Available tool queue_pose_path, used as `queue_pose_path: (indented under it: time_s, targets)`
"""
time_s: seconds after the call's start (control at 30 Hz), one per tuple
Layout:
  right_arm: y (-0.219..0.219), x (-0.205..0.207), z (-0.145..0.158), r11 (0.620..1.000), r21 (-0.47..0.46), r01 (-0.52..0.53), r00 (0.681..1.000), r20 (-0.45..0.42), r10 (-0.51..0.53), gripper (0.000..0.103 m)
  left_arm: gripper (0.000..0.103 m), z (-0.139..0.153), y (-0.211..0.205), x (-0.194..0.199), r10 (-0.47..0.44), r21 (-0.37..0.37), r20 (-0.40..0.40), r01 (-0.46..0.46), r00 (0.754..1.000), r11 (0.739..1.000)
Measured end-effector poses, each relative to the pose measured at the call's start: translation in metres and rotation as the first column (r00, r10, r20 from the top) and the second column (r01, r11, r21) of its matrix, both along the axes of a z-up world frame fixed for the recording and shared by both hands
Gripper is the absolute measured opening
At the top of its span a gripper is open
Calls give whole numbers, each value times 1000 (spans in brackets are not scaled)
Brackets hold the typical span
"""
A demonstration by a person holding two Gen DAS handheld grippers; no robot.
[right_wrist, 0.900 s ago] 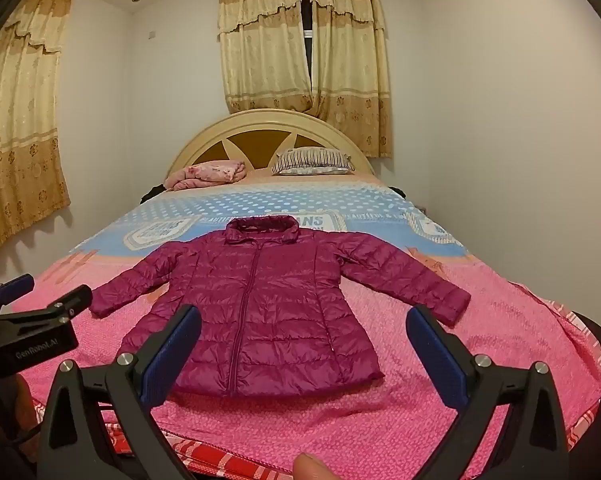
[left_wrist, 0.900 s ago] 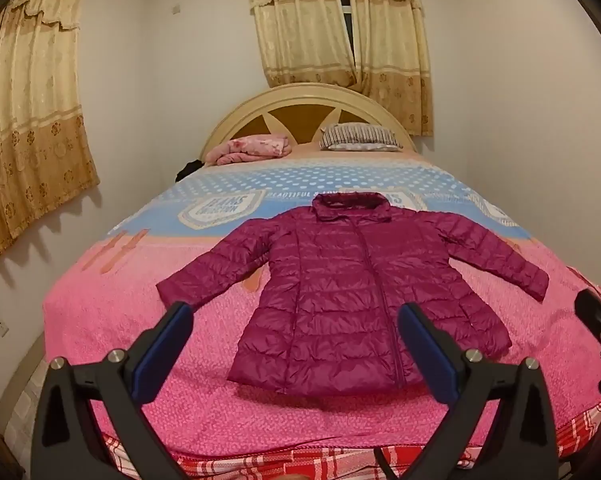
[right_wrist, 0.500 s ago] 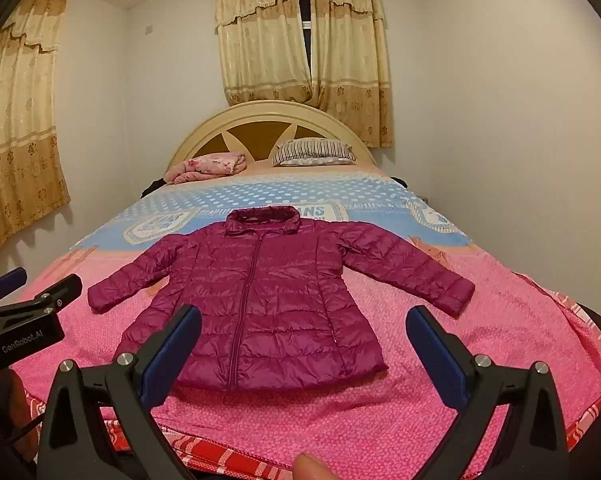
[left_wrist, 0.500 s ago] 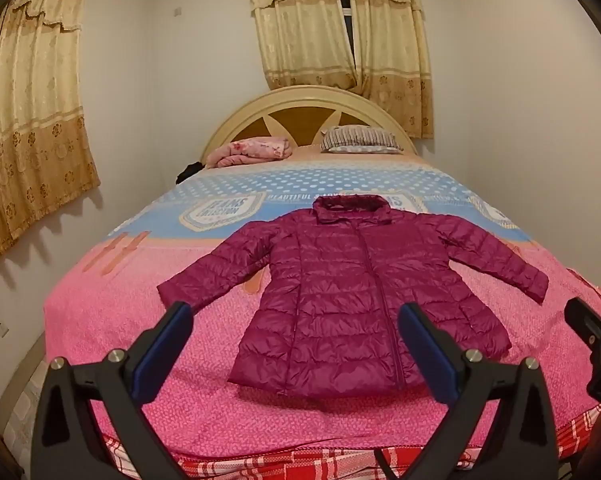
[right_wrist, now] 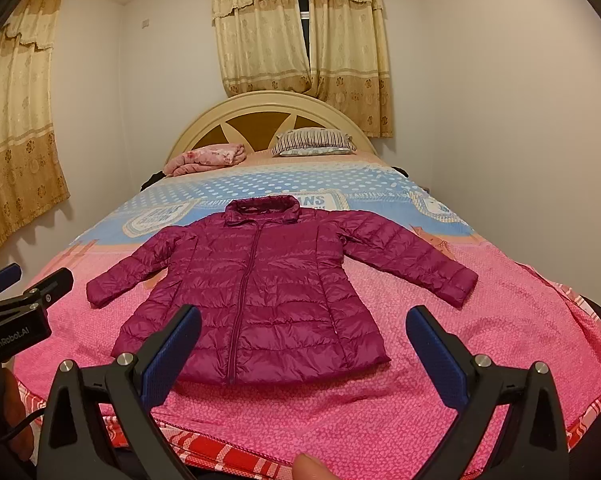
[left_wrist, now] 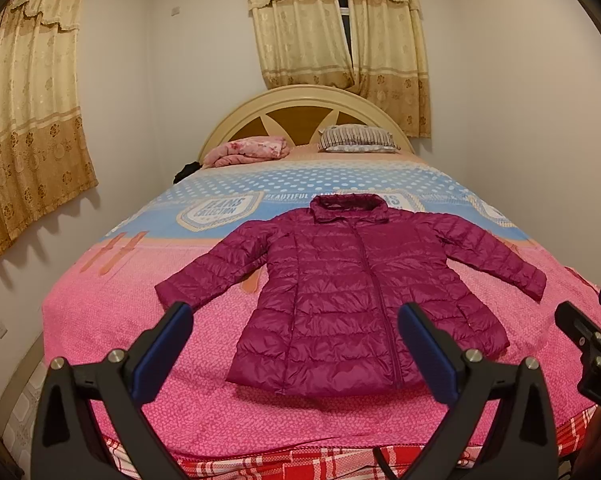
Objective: Fold large clothes
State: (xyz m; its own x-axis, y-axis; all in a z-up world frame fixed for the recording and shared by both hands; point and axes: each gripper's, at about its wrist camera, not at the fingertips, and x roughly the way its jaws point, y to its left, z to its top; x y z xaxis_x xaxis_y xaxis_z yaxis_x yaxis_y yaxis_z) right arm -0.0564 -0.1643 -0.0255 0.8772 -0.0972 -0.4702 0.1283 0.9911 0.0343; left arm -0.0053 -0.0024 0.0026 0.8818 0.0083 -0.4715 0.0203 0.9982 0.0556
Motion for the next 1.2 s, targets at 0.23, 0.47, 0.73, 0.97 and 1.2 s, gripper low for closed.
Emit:
queue_pose_path:
  time_s: [0.23, 0.47, 0.73, 0.97, 1.2]
  targets:
    - [1, 1, -2, 1000, 0, 0, 1000, -3, 0, 102, 103, -1, 0, 2, -1, -1, -8, 1, 1000, 1000]
    - [0, 1, -3, 1000, 3, -5, 1000, -6, 5, 102, 103, -2, 2, 2, -2, -2, -8, 2, 1000, 1000]
    - [1, 1, -3, 1000, 8, -5, 1000, -9, 5, 102, 103, -5, 2, 2, 0, 2, -11, 0, 1000, 1000]
    - [2, -1, -4, 1000, 9, -5, 1000, -10, 5, 102, 103, -5, 2, 3, 0, 0, -14, 0, 1000, 1000]
    - [2, 0, -4, 1000, 9, -7, 1000, -11, 7, 102, 103, -5, 2, 3, 1, 4, -13, 0, 1000, 1000]
